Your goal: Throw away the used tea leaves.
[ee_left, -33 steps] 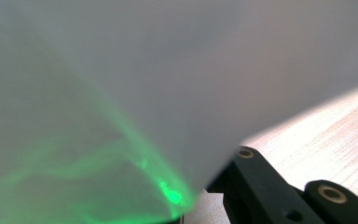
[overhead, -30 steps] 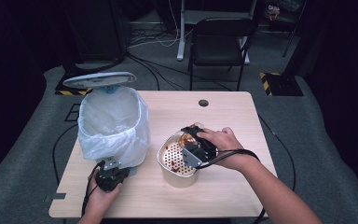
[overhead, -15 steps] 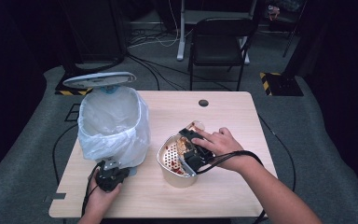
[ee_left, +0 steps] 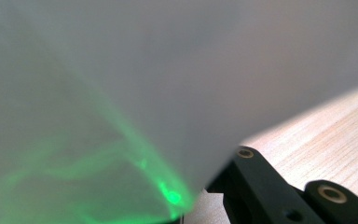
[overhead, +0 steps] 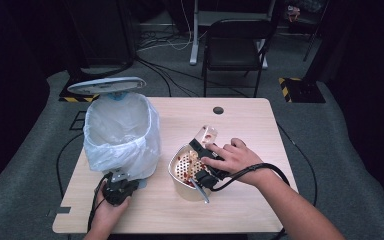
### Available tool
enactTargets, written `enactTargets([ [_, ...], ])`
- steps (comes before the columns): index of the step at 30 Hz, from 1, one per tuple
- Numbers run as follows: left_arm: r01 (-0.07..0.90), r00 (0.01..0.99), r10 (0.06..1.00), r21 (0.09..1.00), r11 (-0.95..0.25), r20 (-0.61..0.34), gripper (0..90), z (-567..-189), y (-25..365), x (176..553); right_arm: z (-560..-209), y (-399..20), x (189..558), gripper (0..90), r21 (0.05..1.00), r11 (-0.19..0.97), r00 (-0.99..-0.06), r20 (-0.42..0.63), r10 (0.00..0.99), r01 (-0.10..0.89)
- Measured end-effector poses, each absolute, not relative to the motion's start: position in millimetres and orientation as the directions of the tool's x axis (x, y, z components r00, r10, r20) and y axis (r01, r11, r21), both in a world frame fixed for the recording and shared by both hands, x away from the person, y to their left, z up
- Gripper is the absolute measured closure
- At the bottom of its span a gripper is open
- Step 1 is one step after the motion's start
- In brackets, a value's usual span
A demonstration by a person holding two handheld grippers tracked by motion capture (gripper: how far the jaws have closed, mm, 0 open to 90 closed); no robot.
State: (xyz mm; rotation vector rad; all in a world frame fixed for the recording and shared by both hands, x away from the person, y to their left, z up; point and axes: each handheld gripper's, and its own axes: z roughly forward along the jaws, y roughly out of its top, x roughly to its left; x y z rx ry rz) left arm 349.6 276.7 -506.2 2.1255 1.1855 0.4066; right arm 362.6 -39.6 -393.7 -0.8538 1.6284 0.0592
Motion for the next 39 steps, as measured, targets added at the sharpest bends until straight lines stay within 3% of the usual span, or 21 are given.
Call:
enactTargets([
  [1,0.651,0.471,0.875,0.712,-0.261,-0.110,88.2,-510,270,348,-397,-41,363,46.6,-0.394,0.727,0.013,-0.883,-0.468,-0.562],
  [2,0.649,0.516,0.854,0.678,-0.346,-0.058,88.2,-507,275,348,-399,-41,363,46.6,-0.398,0.726,0.021,-0.884,-0.468,-0.560],
  [5,0.644,0.524,0.850,0.678,-0.353,-0.055,88.2,-506,276,348,-401,-41,361,46.5,-0.420,0.722,0.038,-0.876,-0.480,-0.551],
  [6,0.644,0.478,0.870,0.722,-0.253,-0.121,88.2,-510,269,347,-401,-41,361,46.6,-0.416,0.722,0.036,-0.878,-0.478,-0.552],
  [9,0.640,0.490,0.864,0.721,-0.264,-0.119,88.2,-510,270,348,-403,-42,362,46.5,-0.387,0.728,-0.002,-0.882,-0.471,-0.566],
  [10,0.643,0.486,0.865,0.721,-0.259,-0.123,88.3,-510,269,348,-398,-42,361,46.5,-0.444,0.703,0.037,-0.858,-0.512,-0.556],
  [14,0.643,0.478,0.870,0.724,-0.252,-0.122,88.3,-510,269,347,-400,-44,360,46.5,-0.464,0.686,0.040,-0.843,-0.537,-0.561],
  [16,0.643,0.477,0.870,0.723,-0.252,-0.121,88.3,-510,269,347,-407,-45,360,46.5,-0.422,0.702,0.053,-0.874,-0.483,-0.573],
  [18,0.642,0.482,0.868,0.724,-0.254,-0.122,88.2,-510,269,347,-404,-43,360,46.6,-0.472,0.665,0.067,-0.840,-0.538,-0.578],
  [20,0.644,0.474,0.872,0.725,-0.247,-0.124,88.2,-510,268,347,-400,-42,359,46.6,-0.586,0.604,0.125,-0.766,-0.631,-0.540],
  [23,0.644,0.475,0.871,0.723,-0.250,-0.123,88.3,-510,269,347,-409,-45,359,46.6,-0.494,0.669,0.077,-0.832,-0.550,-0.556],
  [25,0.644,0.527,0.848,0.677,-0.356,-0.055,88.3,-506,276,348,-407,-44,359,46.6,-0.527,0.649,0.088,-0.808,-0.582,-0.548],
  [26,0.645,0.476,0.871,0.722,-0.250,-0.124,88.2,-510,269,347,-404,-43,359,46.6,-0.549,0.633,0.095,-0.791,-0.605,-0.545],
  [27,0.645,0.477,0.870,0.722,-0.251,-0.124,88.2,-510,269,347,-403,-43,359,46.6,-0.556,0.628,0.100,-0.787,-0.609,-0.545],
  [28,0.644,0.527,0.848,0.677,-0.357,-0.054,88.3,-506,276,348,-403,-43,359,46.6,-0.552,0.633,0.102,-0.792,-0.603,-0.543],
  [29,0.646,0.523,0.851,0.678,-0.352,-0.057,88.3,-506,276,348,-403,-43,359,46.5,-0.542,0.642,0.102,-0.801,-0.590,-0.543],
  [30,0.646,0.475,0.871,0.722,-0.249,-0.124,88.3,-510,269,347,-404,-43,358,46.6,-0.541,0.644,0.109,-0.804,-0.584,-0.541],
  [33,0.644,0.477,0.870,0.723,-0.250,-0.123,88.2,-510,269,347,-404,-43,358,46.5,-0.554,0.638,0.125,-0.799,-0.588,-0.536],
  [35,0.644,0.477,0.870,0.723,-0.250,-0.123,88.2,-510,269,347,-409,-44,356,46.5,-0.489,0.691,0.088,-0.844,-0.529,-0.533],
  [37,0.642,0.476,0.871,0.724,-0.250,-0.121,88.3,-510,269,347,-406,-43,357,46.4,-0.532,0.649,0.123,-0.815,-0.566,-0.543],
  [39,0.642,0.476,0.871,0.724,-0.251,-0.121,88.3,-510,269,347,-410,-43,355,46.4,-0.506,0.678,0.099,-0.833,-0.544,-0.533],
])
